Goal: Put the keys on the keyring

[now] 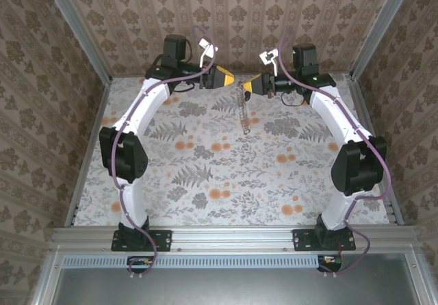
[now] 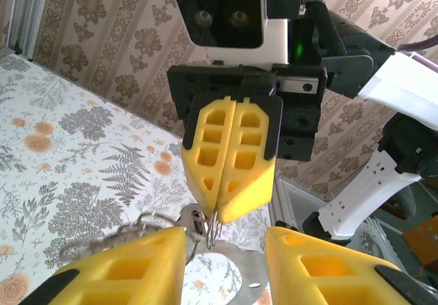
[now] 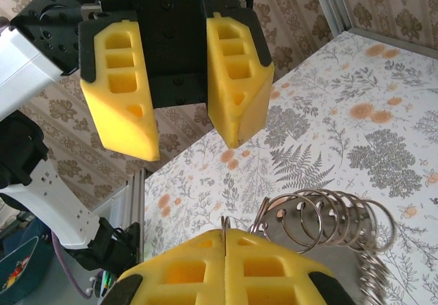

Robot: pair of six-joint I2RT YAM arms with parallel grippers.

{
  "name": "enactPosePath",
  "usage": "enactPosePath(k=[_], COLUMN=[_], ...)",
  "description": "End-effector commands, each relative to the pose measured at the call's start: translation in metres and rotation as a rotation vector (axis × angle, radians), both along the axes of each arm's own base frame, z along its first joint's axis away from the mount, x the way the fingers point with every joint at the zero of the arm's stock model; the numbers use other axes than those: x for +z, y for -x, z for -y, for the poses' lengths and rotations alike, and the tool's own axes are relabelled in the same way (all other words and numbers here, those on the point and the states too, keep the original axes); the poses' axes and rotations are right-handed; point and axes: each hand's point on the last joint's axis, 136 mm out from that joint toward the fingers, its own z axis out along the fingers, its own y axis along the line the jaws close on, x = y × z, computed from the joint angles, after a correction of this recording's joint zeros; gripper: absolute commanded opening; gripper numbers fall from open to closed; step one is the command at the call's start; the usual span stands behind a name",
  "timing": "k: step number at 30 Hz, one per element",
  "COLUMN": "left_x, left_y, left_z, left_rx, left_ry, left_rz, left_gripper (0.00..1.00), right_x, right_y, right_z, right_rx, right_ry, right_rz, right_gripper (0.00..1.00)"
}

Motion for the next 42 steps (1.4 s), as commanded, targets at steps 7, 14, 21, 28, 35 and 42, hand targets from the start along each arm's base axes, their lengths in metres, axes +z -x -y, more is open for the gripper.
enactPosePath(k=[7,14,21,28,35,42], left_x=[-0.004,-0.01,-0.014,-0.015,0.002,0.013], left_y=[0.007,0.009,0.01,0.007,-0.003,0.001], left_z=[0.015,0.022,0.024,0.021,0.008,0.007], left_rx=[-0.068,-0.08,-0.085,-0.013,0.096,0.095], left_ry=[0.01,0.003,-0.002,-0.05,-0.054,-0.041], left_rz=[0.0,-0.01,-0.019,0.042,0.119,0.137], left_gripper=[0.33,0.32,0.32,0.32,0.37,0.39], right_x=[0.011,0.007,0.005,0.002,0.0,-0.002], right_y=[0.003,0.002,0.0,-0.002,-0.003,-0.005], right_z=[-0.003,-0.004,-0.004,-0.002,-0.001,-0.002], right_rx=[0.046,0.046,0.044,0.03,0.028,0.024], right_ry=[-0.037,-0.036,-0.034,-0.027,-0.026,-0.026], right_rz=[0.034,0.026,0.024,0.018,0.014,0.009], right_gripper=[0.0,0.0,0.0,0.0,0.0,0.0])
